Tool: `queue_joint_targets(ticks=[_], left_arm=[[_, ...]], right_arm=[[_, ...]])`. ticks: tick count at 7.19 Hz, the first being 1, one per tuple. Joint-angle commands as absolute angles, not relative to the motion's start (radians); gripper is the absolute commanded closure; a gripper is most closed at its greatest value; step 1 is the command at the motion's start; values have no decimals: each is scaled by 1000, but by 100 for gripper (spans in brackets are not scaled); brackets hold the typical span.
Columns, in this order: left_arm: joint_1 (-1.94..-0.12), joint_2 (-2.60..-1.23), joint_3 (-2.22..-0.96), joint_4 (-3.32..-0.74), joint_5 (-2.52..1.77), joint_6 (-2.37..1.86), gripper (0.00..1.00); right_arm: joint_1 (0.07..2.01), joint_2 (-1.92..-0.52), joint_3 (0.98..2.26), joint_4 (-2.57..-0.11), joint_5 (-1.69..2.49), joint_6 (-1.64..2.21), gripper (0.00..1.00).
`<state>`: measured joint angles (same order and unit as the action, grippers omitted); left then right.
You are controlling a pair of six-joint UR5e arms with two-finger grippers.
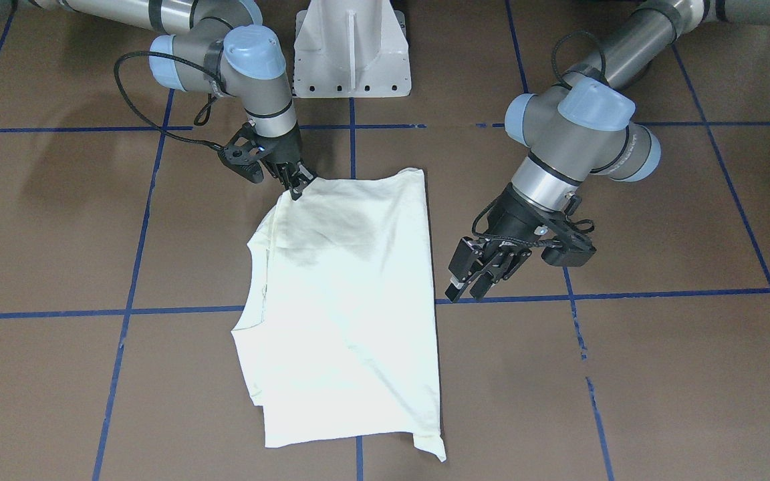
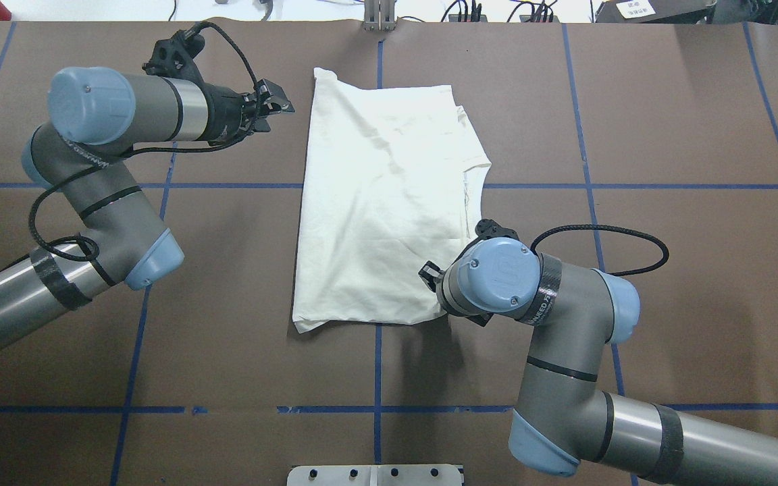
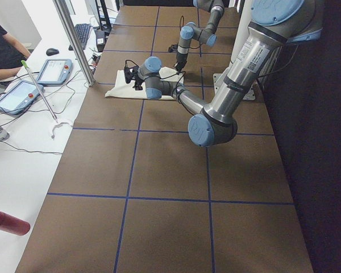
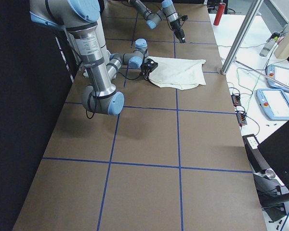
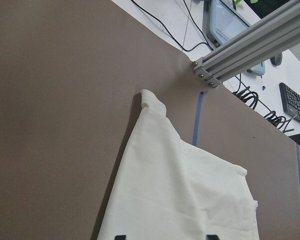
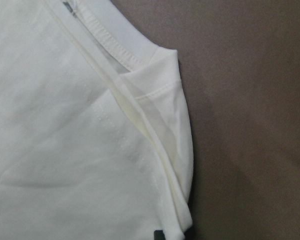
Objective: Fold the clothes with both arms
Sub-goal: 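Release the far corner and move the left gripper to the shirt's near corner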
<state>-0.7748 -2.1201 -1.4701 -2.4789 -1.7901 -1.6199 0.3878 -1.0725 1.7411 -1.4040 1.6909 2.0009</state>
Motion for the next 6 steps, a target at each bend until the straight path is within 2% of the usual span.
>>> queue_joint_targets(ticks=[1, 3, 4, 6], left_arm=[[-755, -2000, -1620, -2471, -1792, -1670, 38], [-610, -1872, -1823, -2348, -1769, -1828, 38], [-507, -1841, -1863, -2298, -1717, -1874, 36], [-326, -1856, -1847, -2208, -1568, -1920, 36]], right_arm=[[393, -1074, 1756, -1404, 1709, 2000, 100], [397, -1083, 1787, -1404, 1715, 2000, 100], [397, -1086, 1787, -1404, 1717, 2000, 100], [397, -1095, 1786, -1404, 1718, 2000, 100]])
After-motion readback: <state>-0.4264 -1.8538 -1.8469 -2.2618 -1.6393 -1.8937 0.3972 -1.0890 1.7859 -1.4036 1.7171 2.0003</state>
